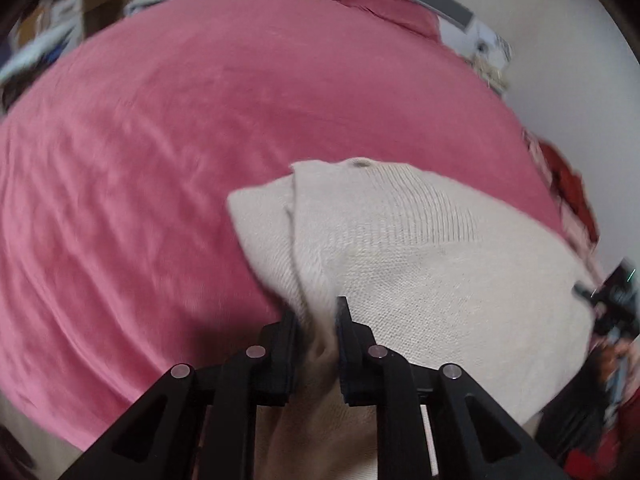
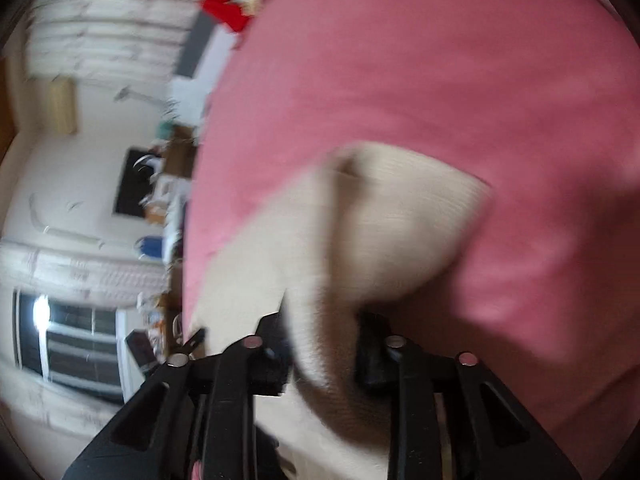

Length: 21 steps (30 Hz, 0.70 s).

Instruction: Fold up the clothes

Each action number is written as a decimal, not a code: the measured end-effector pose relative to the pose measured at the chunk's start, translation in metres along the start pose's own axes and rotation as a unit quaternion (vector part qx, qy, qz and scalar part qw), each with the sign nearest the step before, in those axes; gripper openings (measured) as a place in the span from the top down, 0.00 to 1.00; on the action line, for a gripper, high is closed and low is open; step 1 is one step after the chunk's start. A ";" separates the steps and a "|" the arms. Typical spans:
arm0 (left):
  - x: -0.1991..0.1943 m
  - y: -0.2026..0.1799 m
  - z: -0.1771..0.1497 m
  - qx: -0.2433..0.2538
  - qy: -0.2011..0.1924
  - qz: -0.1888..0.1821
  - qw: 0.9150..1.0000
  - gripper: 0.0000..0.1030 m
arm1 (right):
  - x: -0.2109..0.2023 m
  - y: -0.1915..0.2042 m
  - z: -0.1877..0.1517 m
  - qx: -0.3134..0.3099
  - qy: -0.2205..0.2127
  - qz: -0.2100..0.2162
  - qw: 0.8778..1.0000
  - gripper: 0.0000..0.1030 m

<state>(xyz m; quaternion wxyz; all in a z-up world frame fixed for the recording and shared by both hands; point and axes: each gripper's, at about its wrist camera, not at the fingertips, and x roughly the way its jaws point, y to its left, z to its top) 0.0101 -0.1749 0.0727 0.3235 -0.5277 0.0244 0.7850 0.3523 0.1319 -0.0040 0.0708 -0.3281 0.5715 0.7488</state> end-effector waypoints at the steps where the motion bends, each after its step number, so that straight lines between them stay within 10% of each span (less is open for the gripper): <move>1: -0.008 0.002 0.003 -0.005 -0.012 0.010 1.000 0.82 | -0.004 -0.004 0.002 0.009 -0.005 0.011 1.000 0.44; 6: -0.065 0.002 0.026 0.001 -0.108 0.100 0.989 0.86 | -0.022 -0.026 0.012 0.053 -0.029 0.066 0.996 0.27; 9: -0.075 -0.020 0.041 -0.002 -0.142 0.039 0.989 0.85 | -0.019 -0.032 0.025 0.059 -0.012 0.080 0.995 0.21; 13: -0.028 -0.080 0.048 0.038 -0.095 -0.030 0.994 0.85 | 0.024 -0.019 0.044 0.038 0.061 0.077 0.994 0.22; 15: 0.007 -0.111 0.048 0.066 -0.065 -0.042 0.995 0.85 | 0.041 -0.012 0.055 0.021 0.058 0.052 0.997 0.40; 16: 0.025 -0.125 0.047 0.079 -0.049 -0.045 0.995 0.85 | 0.048 -0.008 0.061 0.012 0.052 0.039 0.998 0.69; 19: 0.049 -0.165 0.023 0.119 -0.022 -0.030 0.992 0.85 | 0.036 0.036 0.069 -0.112 0.004 0.024 0.993 0.76; 21: 0.062 -0.182 0.013 0.146 -0.026 0.008 0.989 0.84 | 0.015 0.074 0.061 -0.259 -0.045 0.011 0.965 0.78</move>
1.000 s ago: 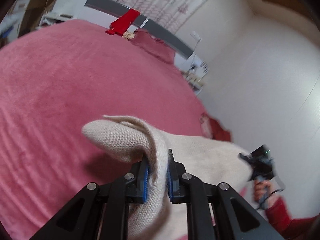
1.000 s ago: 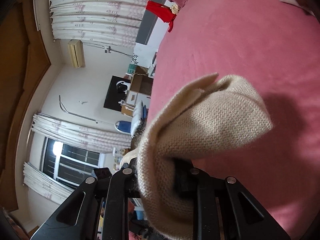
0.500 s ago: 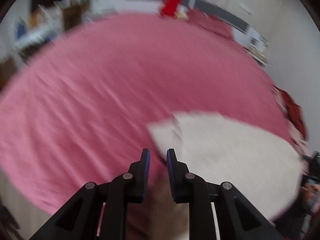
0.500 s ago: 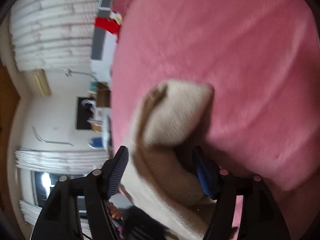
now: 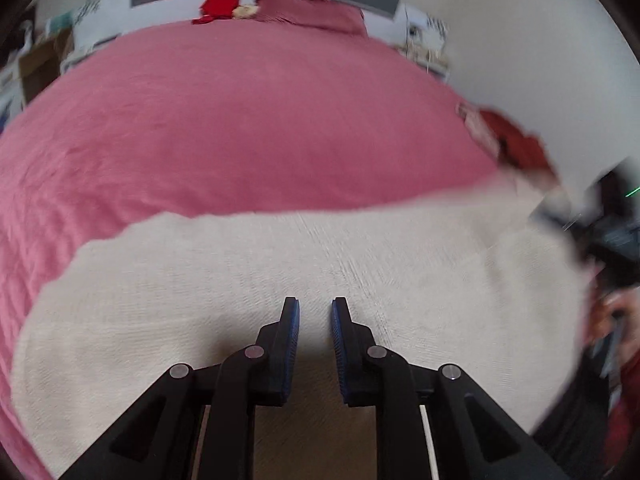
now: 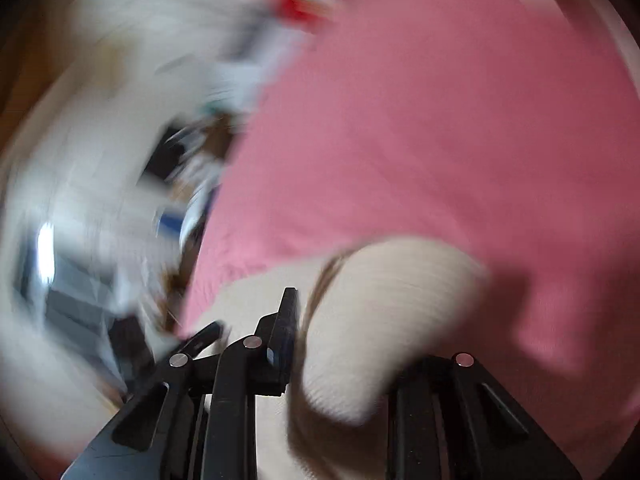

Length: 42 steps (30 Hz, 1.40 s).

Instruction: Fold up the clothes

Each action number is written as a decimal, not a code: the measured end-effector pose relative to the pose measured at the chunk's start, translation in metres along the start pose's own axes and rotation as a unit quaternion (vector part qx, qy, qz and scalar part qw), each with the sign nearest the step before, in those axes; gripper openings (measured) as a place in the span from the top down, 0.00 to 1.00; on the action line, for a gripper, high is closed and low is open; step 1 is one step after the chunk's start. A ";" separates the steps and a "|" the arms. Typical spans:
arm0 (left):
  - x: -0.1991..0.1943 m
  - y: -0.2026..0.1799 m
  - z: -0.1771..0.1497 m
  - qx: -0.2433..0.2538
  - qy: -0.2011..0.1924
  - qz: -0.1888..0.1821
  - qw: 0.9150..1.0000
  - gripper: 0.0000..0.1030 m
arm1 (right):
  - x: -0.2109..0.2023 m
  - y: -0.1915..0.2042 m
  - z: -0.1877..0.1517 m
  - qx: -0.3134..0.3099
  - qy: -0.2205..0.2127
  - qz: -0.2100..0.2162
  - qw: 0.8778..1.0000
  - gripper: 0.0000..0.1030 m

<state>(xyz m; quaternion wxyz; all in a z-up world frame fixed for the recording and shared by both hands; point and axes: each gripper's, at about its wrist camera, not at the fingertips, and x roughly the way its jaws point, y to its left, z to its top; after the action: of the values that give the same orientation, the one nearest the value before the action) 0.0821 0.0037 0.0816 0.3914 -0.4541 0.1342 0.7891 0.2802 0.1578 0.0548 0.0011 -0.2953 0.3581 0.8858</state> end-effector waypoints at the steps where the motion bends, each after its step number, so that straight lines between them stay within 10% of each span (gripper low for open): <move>1: 0.005 -0.007 -0.002 0.014 -0.009 0.017 1.000 0.84 | -0.005 0.010 0.005 -0.050 -0.013 -0.024 0.998 0.78; 6: 0.000 -0.021 -0.003 0.029 -0.033 0.043 0.998 0.83 | -0.018 -0.071 0.008 0.112 0.003 -0.112 0.987 0.65; 9: 0.000 -0.025 0.000 0.014 -0.044 0.046 0.998 0.83 | -0.066 -0.088 -0.017 0.168 -0.050 -0.081 0.981 0.58; 15: 0.013 -0.046 0.001 0.014 -0.063 0.060 0.996 0.83 | -0.082 -0.024 -0.068 0.099 -0.036 0.015 0.994 0.57; 21: 0.006 -0.048 -0.002 0.030 -0.065 0.087 0.994 0.82 | -0.018 -0.003 -0.082 0.021 0.046 -0.106 0.993 0.62; 25: -0.004 -0.027 -0.010 -0.008 -0.073 0.091 0.993 0.82 | -0.049 -0.018 -0.071 0.040 -0.010 -0.086 0.995 0.54; 31: 0.002 -0.022 -0.012 -0.030 -0.076 0.085 0.993 0.82 | -0.022 -0.023 -0.055 0.006 0.052 -0.073 0.996 0.47; 38: 0.016 -0.042 0.002 0.000 -0.076 0.071 0.995 0.82 | 0.040 -0.059 -0.017 0.182 0.128 0.037 0.974 0.47; 42: 0.034 -0.066 0.008 0.042 -0.072 0.078 0.993 0.82 | 0.040 -0.080 -0.003 0.231 0.054 0.073 0.969 0.47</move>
<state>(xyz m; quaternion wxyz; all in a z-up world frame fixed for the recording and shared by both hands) 0.1158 0.0687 0.0674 0.3564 -0.3673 0.1739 0.8413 0.2660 0.2066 -0.0182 -0.0152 -0.3077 0.5729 0.7596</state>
